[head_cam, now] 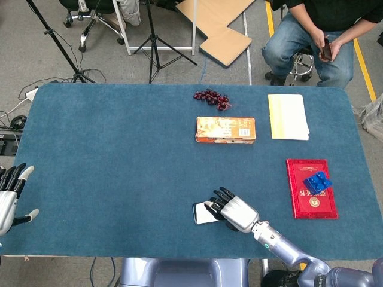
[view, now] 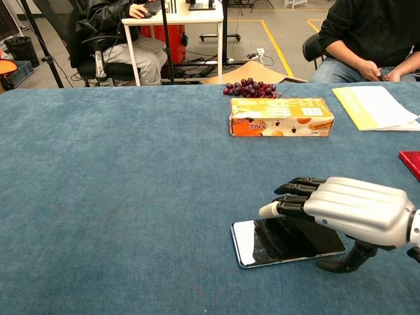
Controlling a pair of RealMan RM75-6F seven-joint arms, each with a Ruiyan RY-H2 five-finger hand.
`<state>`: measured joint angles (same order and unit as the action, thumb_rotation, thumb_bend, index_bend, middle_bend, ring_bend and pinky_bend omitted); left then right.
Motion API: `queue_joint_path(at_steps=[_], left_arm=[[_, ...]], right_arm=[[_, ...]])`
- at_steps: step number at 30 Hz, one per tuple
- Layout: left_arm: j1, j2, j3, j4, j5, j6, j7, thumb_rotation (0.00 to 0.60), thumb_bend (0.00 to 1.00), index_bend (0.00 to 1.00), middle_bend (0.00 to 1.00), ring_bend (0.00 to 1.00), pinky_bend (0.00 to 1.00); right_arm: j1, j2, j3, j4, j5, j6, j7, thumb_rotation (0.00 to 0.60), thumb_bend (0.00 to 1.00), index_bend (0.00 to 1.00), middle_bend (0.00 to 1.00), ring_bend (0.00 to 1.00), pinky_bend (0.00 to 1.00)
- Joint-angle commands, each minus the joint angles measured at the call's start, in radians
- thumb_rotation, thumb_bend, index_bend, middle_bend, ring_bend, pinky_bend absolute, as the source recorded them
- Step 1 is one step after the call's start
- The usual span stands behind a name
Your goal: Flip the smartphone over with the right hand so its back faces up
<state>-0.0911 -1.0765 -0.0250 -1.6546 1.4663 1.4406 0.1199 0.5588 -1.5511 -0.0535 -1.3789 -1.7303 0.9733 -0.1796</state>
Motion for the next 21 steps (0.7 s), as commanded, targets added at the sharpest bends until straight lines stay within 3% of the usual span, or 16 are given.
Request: queue_joint_path(at_steps=[1,15,21], left_arm=[[-0.002,-0.003,0.001,-0.001,0.0,-0.004,0.007,0.6,0.0,0.0,0.0,0.0,0.0],[-0.006,-0.008,0.004,-0.005,0.001,-0.009,0.02,0.6,0.0,0.0,0.0,0.0,0.0],[-0.006,-0.007,0.003,-0.004,-0.002,-0.01,0.016,0.6,0.0,0.0,0.0,0.0,0.0]], right_arm=[[0.004,-0.012,-0.004,0.015,0.005,-0.002,-0.001,0.6,0.22,0.15,0.15,0.01,0.05],[0.024,-0.053,-0.01,0.076,0.021,-0.016,-0.032,0.6,0.24,0.14,0.14,0.01,0.06],[0.033,-0.077,-0.013,0.113,0.026,-0.022,-0.04,0.6,0.3,0.15,0.16,0.04,0.08]])
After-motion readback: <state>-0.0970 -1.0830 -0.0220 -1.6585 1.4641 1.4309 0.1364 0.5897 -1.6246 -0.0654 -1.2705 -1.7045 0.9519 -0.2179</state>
